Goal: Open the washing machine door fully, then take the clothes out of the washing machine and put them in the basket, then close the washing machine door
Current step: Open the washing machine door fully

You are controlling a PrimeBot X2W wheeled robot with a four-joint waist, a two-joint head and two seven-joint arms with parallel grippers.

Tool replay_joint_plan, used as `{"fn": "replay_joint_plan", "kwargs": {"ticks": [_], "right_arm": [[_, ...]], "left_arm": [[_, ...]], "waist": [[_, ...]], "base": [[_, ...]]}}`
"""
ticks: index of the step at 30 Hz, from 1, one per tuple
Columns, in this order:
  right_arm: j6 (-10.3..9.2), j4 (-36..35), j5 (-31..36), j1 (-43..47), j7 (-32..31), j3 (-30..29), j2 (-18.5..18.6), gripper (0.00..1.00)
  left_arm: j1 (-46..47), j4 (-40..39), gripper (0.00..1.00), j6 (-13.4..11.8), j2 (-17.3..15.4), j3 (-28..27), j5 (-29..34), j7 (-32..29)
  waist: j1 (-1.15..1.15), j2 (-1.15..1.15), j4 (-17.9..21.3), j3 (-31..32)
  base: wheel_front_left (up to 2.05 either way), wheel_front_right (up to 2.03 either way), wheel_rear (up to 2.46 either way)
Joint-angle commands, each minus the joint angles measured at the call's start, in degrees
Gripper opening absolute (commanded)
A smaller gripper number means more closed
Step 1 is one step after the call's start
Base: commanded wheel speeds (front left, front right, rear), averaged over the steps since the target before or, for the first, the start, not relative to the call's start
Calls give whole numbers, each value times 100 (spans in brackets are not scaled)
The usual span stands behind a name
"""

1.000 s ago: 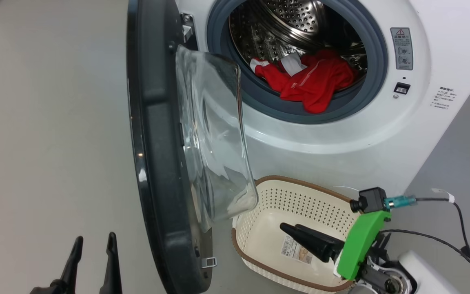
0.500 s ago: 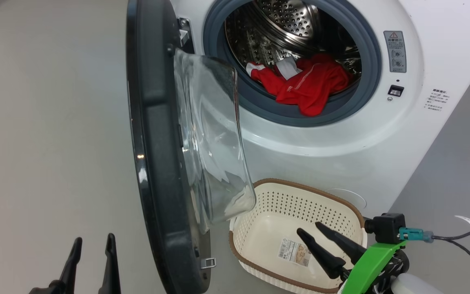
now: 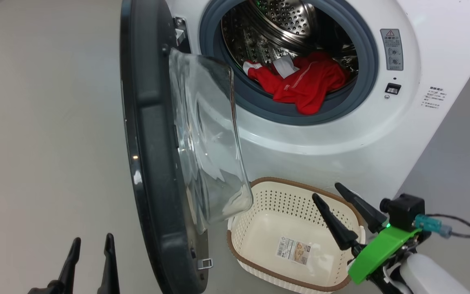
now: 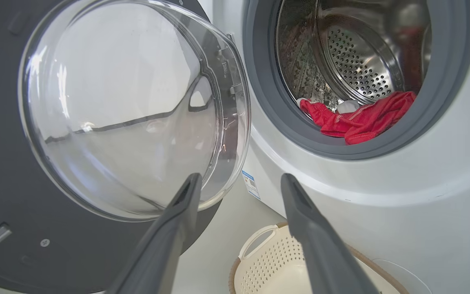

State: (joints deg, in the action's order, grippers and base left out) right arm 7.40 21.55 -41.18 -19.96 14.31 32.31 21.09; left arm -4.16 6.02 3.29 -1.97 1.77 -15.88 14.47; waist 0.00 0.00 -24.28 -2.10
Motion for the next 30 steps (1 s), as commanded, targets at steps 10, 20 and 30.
{"fn": "replay_joint_plan", "kwargs": {"ticks": [10,20,30], "right_arm": [[9,-638,1600,617,68,-1327,-700,100],[9,-478,1999,833,68,-1551,-851,100],[9,-326,2115,873,69,-1719,-923,100]], "left_arm": [[229,-143,100,12,-90,-164,9,52],[218,-134,100,-23,-90,-115,22,52],[202,-134,100,-64,-90,-78,27,52]], "waist": [[0,0,10,-37],[0,0,-25,-27],[0,0,-41,0]], "base": [[0,0,0],[0,0,0],[0,0,0]]}}
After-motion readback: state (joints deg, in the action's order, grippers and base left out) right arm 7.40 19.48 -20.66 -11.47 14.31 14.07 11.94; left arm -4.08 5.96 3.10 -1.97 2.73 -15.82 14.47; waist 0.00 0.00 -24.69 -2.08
